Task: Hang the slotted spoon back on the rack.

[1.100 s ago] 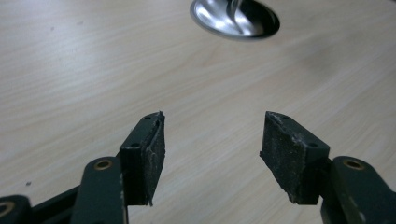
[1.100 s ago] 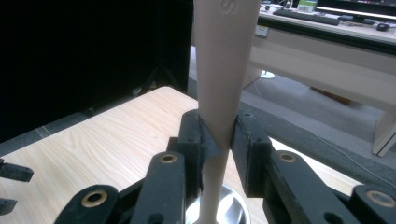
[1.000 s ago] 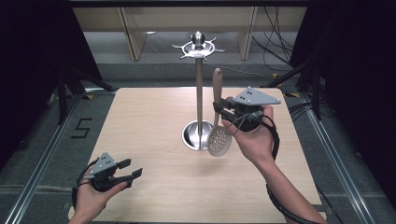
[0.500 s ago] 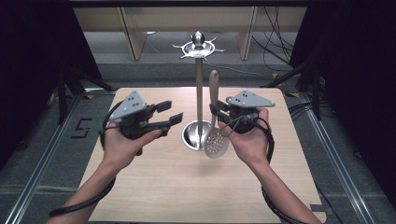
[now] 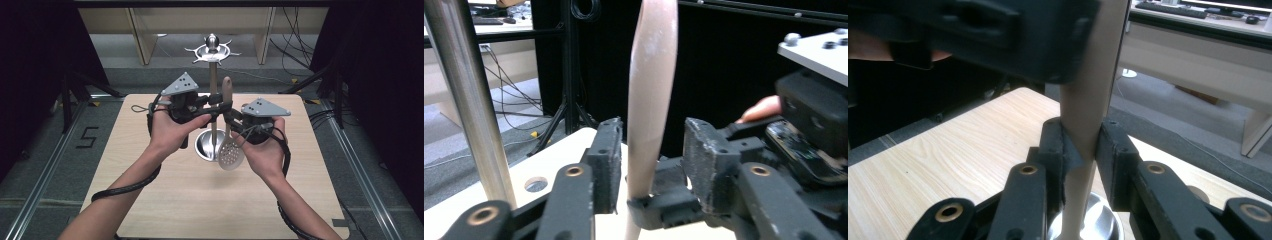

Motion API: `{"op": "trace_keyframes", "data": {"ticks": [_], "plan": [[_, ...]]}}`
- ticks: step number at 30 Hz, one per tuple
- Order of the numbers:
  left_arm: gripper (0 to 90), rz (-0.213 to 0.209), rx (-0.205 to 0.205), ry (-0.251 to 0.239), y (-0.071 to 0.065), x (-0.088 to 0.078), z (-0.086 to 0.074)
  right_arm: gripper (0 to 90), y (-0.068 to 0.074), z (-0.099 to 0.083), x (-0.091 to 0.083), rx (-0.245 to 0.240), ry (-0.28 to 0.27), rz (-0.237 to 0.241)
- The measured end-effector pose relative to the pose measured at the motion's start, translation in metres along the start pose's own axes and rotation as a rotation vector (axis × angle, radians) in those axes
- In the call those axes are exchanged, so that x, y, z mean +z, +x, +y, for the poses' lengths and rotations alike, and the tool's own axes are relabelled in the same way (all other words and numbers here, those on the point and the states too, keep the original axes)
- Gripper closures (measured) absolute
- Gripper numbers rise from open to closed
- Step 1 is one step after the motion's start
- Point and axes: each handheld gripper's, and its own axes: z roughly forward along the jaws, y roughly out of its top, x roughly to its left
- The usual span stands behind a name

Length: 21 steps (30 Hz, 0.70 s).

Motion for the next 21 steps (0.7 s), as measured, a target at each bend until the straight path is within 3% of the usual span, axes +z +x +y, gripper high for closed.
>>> {"op": "trace_keyframes", "data": {"ticks": [1,7,9,13,16,21], "plan": [[62.7,-0.002,-0.001,0.003,0.0,0.001,0.0,74.8,-0.001,0.0,0.001,-0.026,-0.005,0.003],[71.8,0.012,0.017,0.008,0.001,0.005,0.003,74.8,0.001,0.001,0.001,-0.024,-0.007,-0.006],[73.2,0.031,0.045,0.009,0.0,0.005,0.004,74.7,0.002,0.001,0.002,-0.011,-0.012,-0.009],[73.8,0.018,0.039,0.002,0.0,0.003,0.008,73.8,0.002,0.002,-0.001,-0.026,-0.033,-0.013],[73.8,0.026,0.054,0.012,0.0,0.003,0.01,60.2,0.004,0.001,-0.004,-0.046,-0.03,-0.029],[73.8,0.042,0.071,0.025,0.004,0.006,0.013,53.1,0.001,-0.013,-0.015,-0.055,-0.001,-0.043]]}}
